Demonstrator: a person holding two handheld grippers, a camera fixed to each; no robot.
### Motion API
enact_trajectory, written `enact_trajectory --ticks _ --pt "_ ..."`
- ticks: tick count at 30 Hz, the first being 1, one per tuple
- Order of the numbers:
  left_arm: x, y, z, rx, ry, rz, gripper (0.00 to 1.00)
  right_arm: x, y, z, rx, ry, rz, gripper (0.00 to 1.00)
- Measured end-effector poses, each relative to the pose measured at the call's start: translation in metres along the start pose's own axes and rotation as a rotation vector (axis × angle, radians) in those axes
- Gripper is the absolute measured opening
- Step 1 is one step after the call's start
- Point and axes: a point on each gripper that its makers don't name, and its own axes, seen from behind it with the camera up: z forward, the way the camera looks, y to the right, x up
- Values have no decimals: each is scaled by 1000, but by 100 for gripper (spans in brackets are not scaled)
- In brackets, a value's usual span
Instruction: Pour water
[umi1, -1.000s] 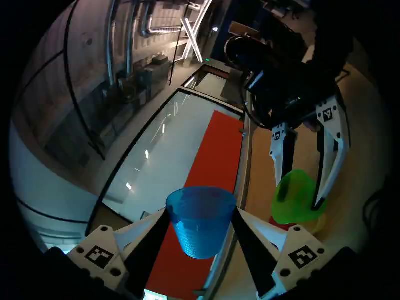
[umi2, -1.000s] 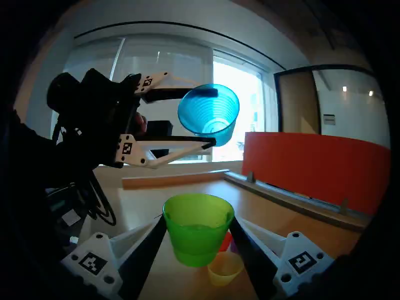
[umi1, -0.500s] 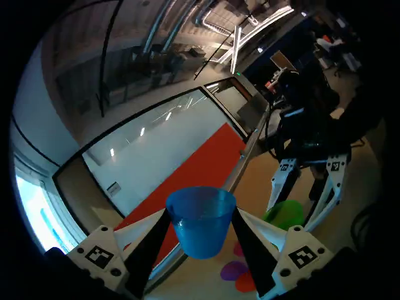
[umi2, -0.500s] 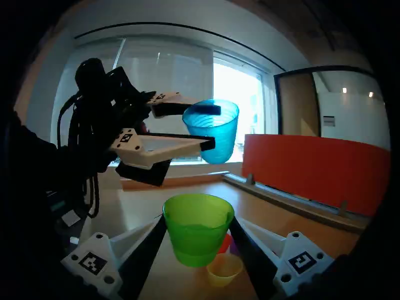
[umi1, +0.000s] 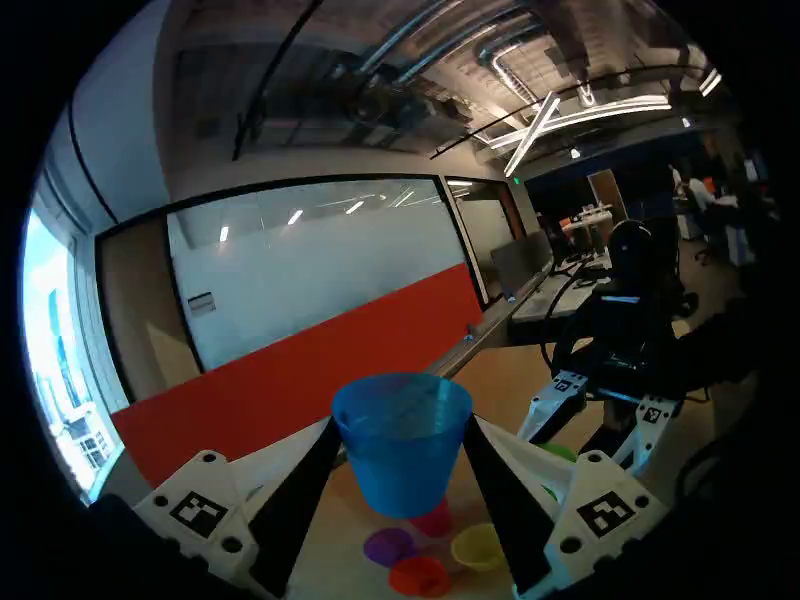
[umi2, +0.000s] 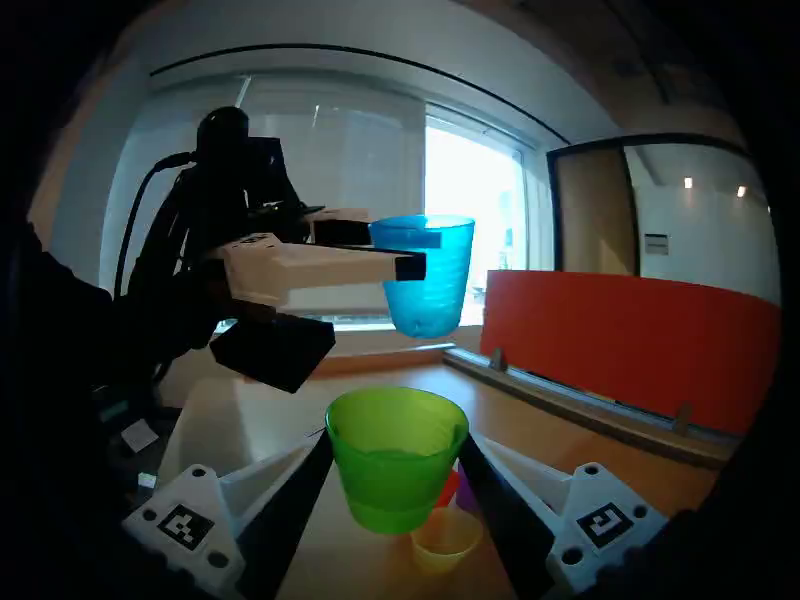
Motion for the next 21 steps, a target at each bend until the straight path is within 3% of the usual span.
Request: enact_trajectory --ticks 6,15,21 --pt "-1 -5 -1 -7 9 -92 85 0 1 -1 -4 0 -2 90" --pt "-2 -5 -4 -17 7 -118 84 1 5 -2 -7 -1 5 90" --pt "-16 -4 -6 -26 -31 -125 85 2 9 -7 -12 -20 11 90"
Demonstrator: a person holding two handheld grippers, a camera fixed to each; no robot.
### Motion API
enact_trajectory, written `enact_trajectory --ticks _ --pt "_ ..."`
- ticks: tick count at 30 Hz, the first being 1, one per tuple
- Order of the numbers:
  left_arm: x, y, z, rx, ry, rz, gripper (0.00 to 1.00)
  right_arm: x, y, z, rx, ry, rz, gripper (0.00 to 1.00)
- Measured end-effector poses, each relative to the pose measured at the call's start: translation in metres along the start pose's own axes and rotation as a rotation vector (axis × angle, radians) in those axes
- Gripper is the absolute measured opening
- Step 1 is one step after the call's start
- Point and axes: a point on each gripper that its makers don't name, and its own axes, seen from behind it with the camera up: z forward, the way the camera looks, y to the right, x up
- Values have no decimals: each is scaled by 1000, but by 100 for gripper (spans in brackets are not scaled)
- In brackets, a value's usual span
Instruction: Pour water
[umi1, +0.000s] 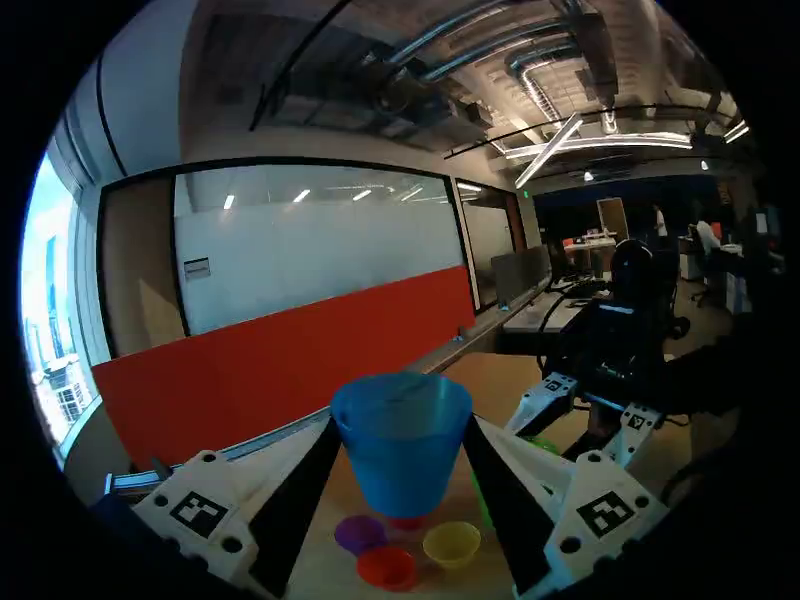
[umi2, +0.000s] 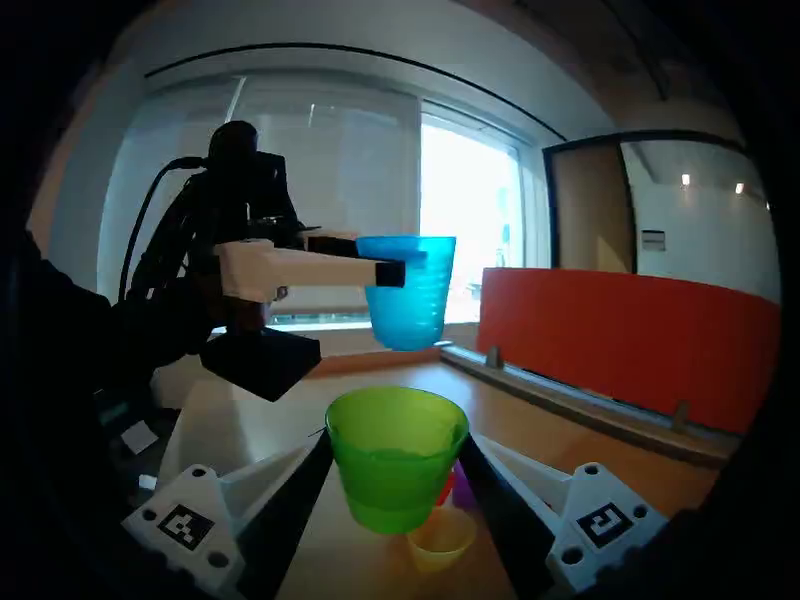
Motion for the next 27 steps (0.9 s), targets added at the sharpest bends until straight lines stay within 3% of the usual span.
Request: enact_trajectory --ticks 18,27 --pt "-84 6 -5 -28 -197 -36 85 -30 20 -28 -21 -161 -15 90" --pt "-110 14 -6 -46 -253 -37 85 -36 29 -41 -33 -209 -12 90"
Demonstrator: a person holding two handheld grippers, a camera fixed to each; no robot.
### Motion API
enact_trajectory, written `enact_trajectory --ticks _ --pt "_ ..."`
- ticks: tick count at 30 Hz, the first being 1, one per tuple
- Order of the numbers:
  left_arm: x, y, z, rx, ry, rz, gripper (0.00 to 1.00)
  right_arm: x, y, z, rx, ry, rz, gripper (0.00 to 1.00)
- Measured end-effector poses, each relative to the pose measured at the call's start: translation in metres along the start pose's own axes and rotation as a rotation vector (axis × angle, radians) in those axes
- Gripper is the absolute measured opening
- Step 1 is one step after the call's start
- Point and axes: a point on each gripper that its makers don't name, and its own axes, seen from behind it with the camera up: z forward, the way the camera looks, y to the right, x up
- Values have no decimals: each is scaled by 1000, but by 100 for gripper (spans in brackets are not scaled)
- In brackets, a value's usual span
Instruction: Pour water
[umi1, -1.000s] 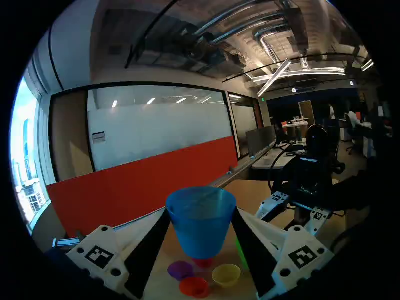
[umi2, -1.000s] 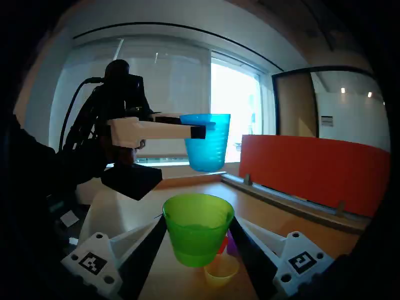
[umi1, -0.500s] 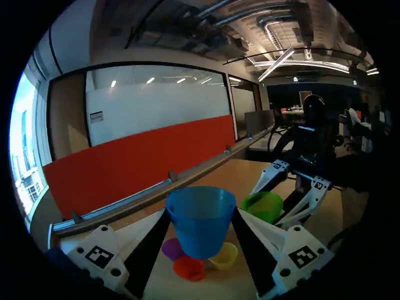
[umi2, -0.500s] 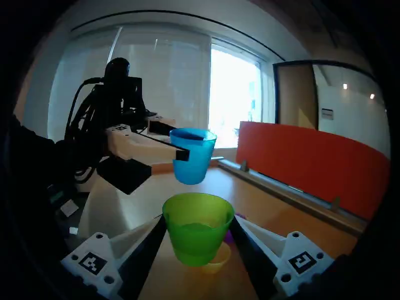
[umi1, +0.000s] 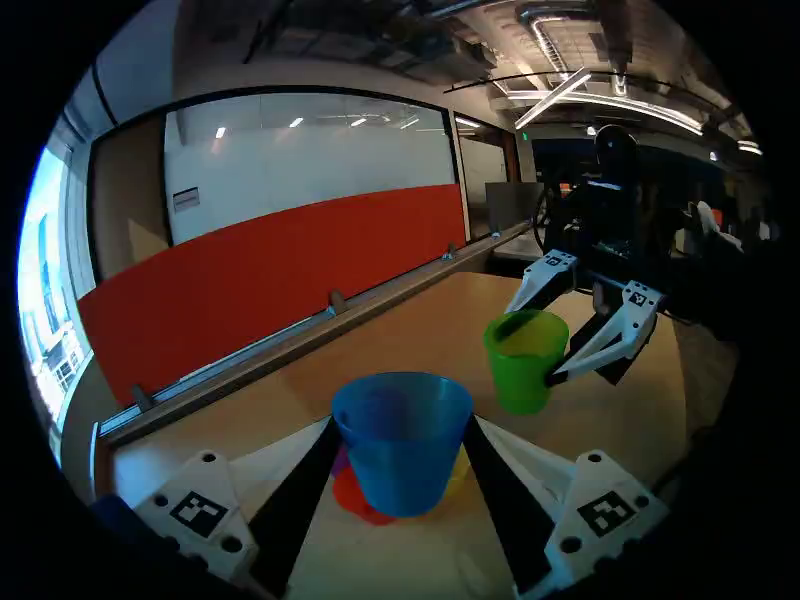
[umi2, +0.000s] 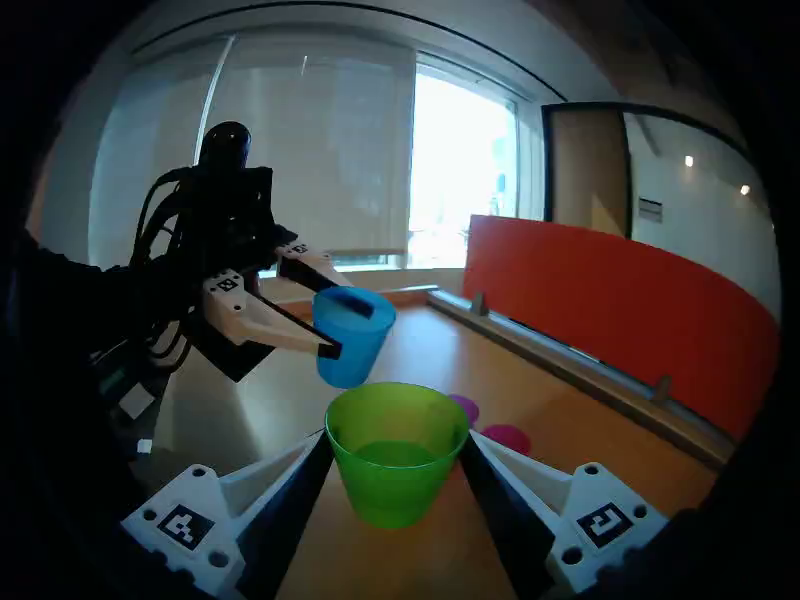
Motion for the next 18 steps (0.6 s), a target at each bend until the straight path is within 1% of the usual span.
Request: enact_trajectory --ticks 3,9,18 --pt "-10 3 1 -8 -24 3 85 -5 3 -2 -5 -19 2 90" --pt "-33 10 5 -29 -83 7 85 -24 5 -5 -6 -72 16 90" --pt "-71 19 7 -57 -166 -1 86 -52 8 -6 -7 -148 16 90"
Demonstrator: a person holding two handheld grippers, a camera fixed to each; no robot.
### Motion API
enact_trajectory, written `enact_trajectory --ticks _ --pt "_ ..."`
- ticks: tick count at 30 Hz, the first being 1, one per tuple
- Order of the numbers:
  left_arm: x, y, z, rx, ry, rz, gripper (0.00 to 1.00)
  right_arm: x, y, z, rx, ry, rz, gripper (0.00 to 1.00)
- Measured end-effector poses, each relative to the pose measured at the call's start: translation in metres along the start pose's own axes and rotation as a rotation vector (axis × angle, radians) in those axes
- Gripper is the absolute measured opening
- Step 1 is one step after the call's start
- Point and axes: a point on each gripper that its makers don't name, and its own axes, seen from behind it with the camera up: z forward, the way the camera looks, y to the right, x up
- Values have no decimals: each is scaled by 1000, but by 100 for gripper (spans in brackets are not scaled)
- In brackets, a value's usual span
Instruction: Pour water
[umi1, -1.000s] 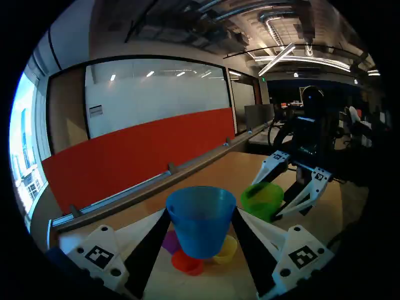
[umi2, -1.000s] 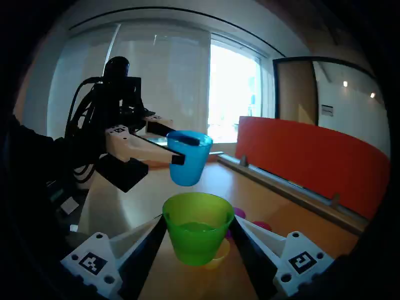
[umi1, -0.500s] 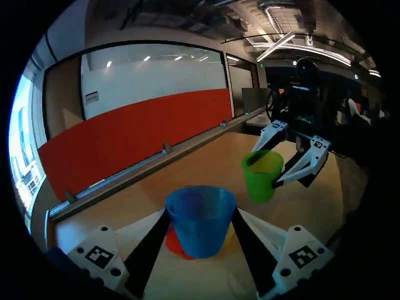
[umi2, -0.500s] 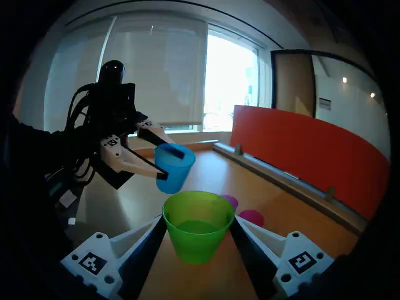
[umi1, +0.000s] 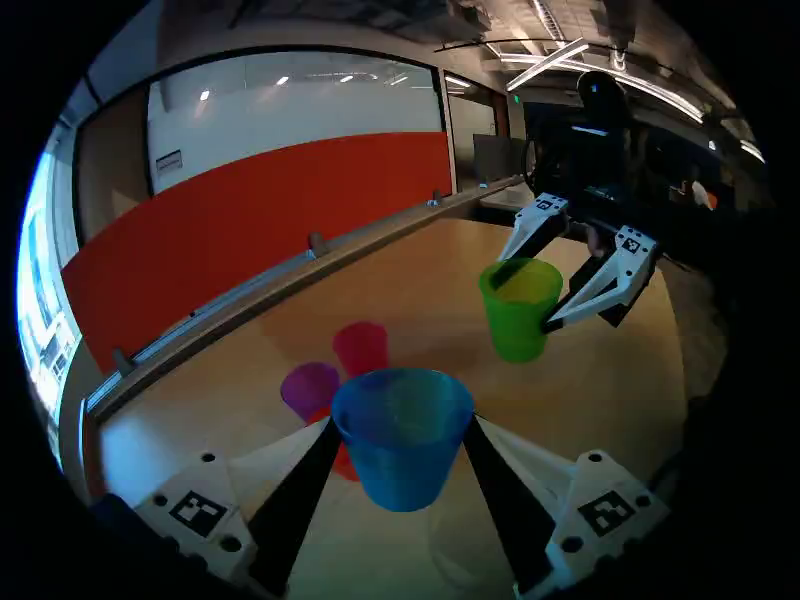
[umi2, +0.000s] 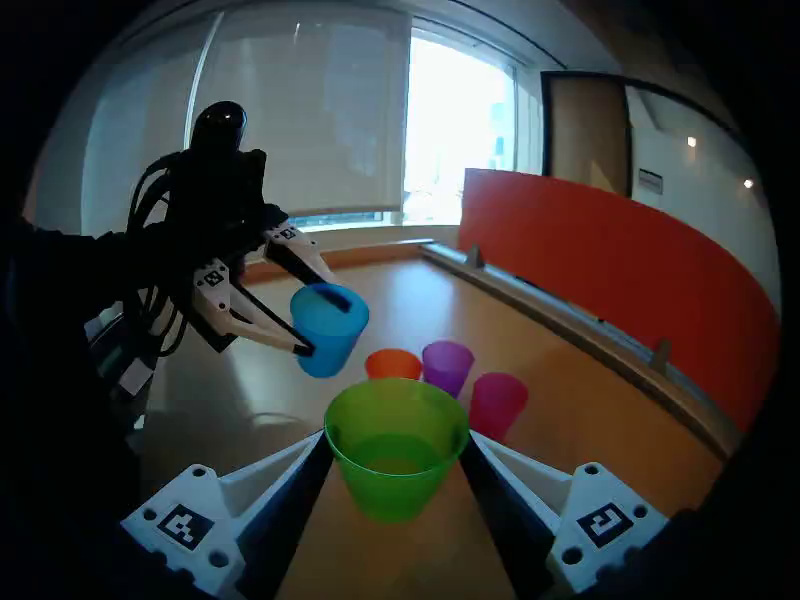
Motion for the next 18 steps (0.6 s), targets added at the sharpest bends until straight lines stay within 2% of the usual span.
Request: enact_trajectory --ticks 9,18 --pt "-31 9 11 -38 -86 21 86 -19 4 7 3 -49 8 90" --pt "-61 20 27 -84 -167 17 86 -37 7 15 10 -84 15 90"
